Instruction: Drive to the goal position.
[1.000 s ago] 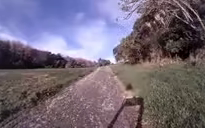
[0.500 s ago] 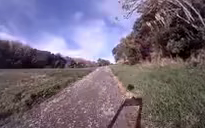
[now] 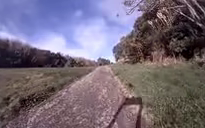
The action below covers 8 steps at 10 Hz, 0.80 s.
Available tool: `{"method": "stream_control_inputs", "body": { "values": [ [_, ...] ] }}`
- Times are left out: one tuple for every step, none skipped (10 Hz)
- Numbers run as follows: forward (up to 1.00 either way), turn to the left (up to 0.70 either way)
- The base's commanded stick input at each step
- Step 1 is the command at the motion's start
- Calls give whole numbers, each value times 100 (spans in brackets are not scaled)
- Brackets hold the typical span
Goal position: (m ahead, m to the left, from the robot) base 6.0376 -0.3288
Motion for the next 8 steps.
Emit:
{"method": "stream_control_inputs", "body": {
  "values": [
    [70, -1],
    [70, -1],
    [70, -14],
    [70, -14],
    [70, -14],
    [70, -14],
    [70, -14],
    [70, -14]
  ]
}}
